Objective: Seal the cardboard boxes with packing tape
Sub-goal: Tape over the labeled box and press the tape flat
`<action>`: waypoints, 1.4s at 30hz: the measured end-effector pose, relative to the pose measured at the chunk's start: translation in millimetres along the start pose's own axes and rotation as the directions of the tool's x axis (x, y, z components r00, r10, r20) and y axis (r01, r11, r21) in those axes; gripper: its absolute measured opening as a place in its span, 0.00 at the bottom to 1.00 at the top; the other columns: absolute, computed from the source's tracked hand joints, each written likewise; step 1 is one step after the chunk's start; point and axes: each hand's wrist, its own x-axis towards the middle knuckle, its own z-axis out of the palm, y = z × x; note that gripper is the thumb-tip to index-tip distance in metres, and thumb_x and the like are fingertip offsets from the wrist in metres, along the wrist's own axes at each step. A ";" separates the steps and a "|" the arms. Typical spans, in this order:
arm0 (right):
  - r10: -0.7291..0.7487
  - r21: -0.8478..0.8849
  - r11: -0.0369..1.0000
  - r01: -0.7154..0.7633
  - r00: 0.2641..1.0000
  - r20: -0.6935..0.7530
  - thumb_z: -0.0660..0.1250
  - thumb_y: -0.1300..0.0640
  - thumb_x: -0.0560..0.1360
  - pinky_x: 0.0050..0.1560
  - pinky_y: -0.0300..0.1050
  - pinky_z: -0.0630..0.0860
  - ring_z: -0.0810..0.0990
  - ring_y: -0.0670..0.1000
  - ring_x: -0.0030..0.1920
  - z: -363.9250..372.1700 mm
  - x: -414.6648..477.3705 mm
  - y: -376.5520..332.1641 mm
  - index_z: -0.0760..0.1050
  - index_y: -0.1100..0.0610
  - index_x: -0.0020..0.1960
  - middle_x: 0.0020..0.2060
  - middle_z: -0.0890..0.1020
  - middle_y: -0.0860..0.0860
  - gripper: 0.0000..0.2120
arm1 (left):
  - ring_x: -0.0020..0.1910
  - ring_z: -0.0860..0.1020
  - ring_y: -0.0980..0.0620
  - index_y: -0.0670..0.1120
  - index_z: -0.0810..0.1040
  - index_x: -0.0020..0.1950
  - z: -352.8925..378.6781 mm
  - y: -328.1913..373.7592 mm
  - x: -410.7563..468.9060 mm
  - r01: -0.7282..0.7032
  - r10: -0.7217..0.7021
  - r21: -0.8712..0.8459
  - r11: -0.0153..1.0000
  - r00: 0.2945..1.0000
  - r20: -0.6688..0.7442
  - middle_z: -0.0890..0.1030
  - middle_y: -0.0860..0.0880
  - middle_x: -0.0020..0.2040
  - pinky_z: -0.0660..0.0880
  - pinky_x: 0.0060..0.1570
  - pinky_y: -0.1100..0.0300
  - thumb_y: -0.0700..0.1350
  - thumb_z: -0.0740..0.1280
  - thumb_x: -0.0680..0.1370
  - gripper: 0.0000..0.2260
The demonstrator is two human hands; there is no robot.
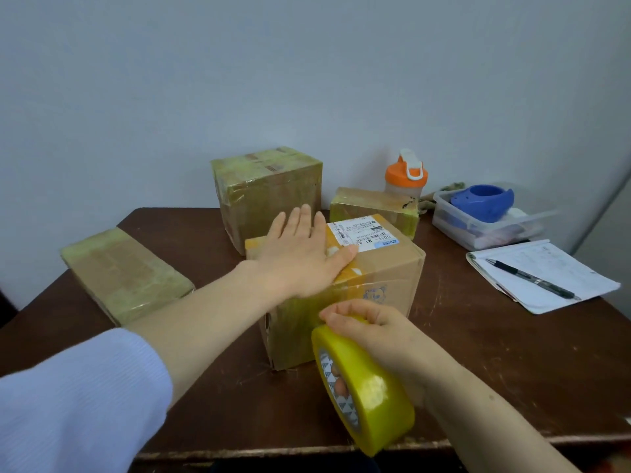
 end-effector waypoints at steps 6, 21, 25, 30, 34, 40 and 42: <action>0.012 0.007 1.000 -0.013 1.000 0.008 0.65 0.57 0.77 0.30 0.47 0.80 0.80 0.57 0.27 -4.1 7.0 0.7 0.74 0.58 0.59 0.36 0.80 0.63 0.11 | 0.76 0.40 0.51 0.43 0.39 0.77 9.3 17.8 -24.2 -0.018 0.022 -0.104 0.994 0.999 0.039 0.40 0.45 0.78 0.36 0.71 0.57 0.72 0.36 0.70 0.45; -0.047 0.095 0.995 0.036 0.991 0.124 0.72 0.61 0.71 0.34 0.49 0.80 0.79 0.61 0.35 -8.0 -16.2 -21.4 0.76 0.54 0.59 0.43 0.79 0.66 0.17 | 0.76 0.52 0.44 0.39 0.53 0.75 -15.3 -18.0 -19.0 -0.212 0.235 -0.147 0.966 0.959 0.157 0.55 0.41 0.76 0.50 0.74 0.54 0.66 0.47 0.75 0.39; -0.209 0.189 0.968 0.167 0.951 0.229 0.68 0.64 0.64 0.40 0.51 0.81 0.81 0.63 0.43 -12.4 -28.3 -55.0 0.77 0.48 0.61 0.50 0.79 0.69 0.27 | 0.62 0.74 0.46 0.44 0.72 0.67 -37.7 -30.7 -7.8 -0.160 0.269 -0.368 0.916 0.926 0.267 0.76 0.43 0.63 0.68 0.64 0.50 0.71 0.47 0.65 0.43; -0.339 0.108 0.939 0.328 0.934 0.115 0.73 0.65 0.61 0.35 0.45 0.81 0.85 0.54 0.40 -3.7 -5.7 -85.6 0.70 0.47 0.67 0.46 0.85 0.55 0.36 | 0.45 0.75 0.47 0.39 0.80 0.49 -35.5 -55.4 16.5 -0.013 0.093 -0.388 0.922 0.978 0.188 0.81 0.39 0.48 0.74 0.47 0.50 0.58 0.58 0.78 0.23; -0.419 -0.149 0.899 0.411 0.908 -0.022 0.74 0.54 0.68 0.56 0.49 0.78 0.81 0.50 0.55 6.1 28.9 -96.2 0.73 0.40 0.64 0.62 0.78 0.48 0.26 | 0.54 0.77 0.42 0.46 0.76 0.56 -12.9 -71.9 39.7 0.126 -0.129 -0.196 0.972 0.992 -0.001 0.78 0.47 0.56 0.72 0.49 0.52 0.44 0.60 0.79 0.09; -0.486 -0.188 0.860 0.474 0.874 -0.020 0.68 0.53 0.75 0.67 0.51 0.71 0.73 0.47 0.65 21.0 56.2 -90.2 0.72 0.38 0.64 0.66 0.74 0.43 0.20 | 0.56 0.76 0.42 0.45 0.73 0.64 20.1 -94.9 61.2 0.213 -0.206 -0.323 0.922 0.977 0.056 0.77 0.44 0.60 0.73 0.52 0.51 0.47 0.57 0.81 0.14; -0.529 -0.213 0.836 0.505 0.846 -0.068 0.67 0.54 0.76 0.66 0.52 0.71 0.74 0.48 0.65 27.1 57.9 -88.7 0.74 0.42 0.63 0.65 0.75 0.45 0.17 | 0.56 0.76 0.41 0.45 0.73 0.64 25.1 -94.7 64.0 0.224 -0.218 -0.350 0.909 0.974 0.056 0.77 0.44 0.60 0.72 0.52 0.50 0.48 0.58 0.80 0.14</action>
